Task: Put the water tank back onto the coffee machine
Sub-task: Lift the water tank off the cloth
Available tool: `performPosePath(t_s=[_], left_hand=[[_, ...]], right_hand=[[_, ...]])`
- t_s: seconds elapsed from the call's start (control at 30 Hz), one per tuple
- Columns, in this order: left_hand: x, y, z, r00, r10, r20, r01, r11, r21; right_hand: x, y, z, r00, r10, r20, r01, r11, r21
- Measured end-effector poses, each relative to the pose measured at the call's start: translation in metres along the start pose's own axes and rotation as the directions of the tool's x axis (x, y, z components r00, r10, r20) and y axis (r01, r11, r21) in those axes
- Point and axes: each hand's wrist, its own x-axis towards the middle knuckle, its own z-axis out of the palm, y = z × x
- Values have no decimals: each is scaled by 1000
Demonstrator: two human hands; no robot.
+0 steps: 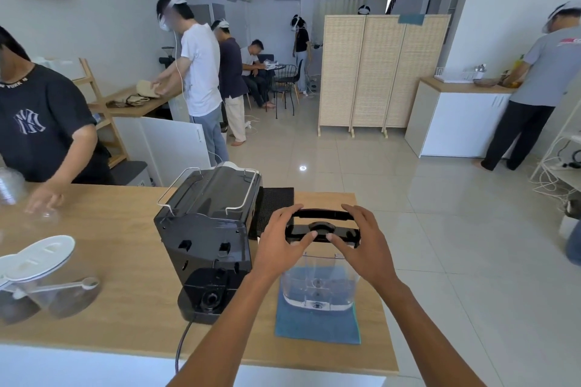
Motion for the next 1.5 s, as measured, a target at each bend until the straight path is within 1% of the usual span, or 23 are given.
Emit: performPosePath(t_s=[0.23,0.4,0.47,0.6,0.8,1.07,1.2,1.3,1.43,1.5], left_hand=[[-15,-2,0,1000,14,4,-14,1000,8],[-25,-6,0,999,39,35,-42,996,75],[-30,-8,1,998,44,40,-48,995,92],[-39,-13,4,996,52,67,-59,992,109],[-41,-18,7,992,16,122,-32,991,126],[-40,-22,10,993,8,118,-25,988,150],[-39,-21,10,993,-1,121,-12,994,108],[-37,-20,8,991,-40,131,30,997,75],[-32,-24,5,960,-145,238,150,989,0],[-29,-25,3,946,-169,275,179,984,-12]], right_hand=[[-18,4,4,999,-4,-46,4,1000,0],[-31,3,6,997,-41,-67,42,999,19],[-36,4,8,997,-29,-72,31,999,26],[-45,11,12,999,7,-49,-7,1000,10],[-50,21,18,1000,25,-18,-25,1000,3],[-48,30,20,999,39,-14,-39,999,-9],[-48,29,18,999,50,-2,-50,999,14],[-46,31,16,997,69,32,-71,996,47],[-40,40,12,985,98,139,-106,993,52],[-37,44,12,983,99,158,-109,993,54]])
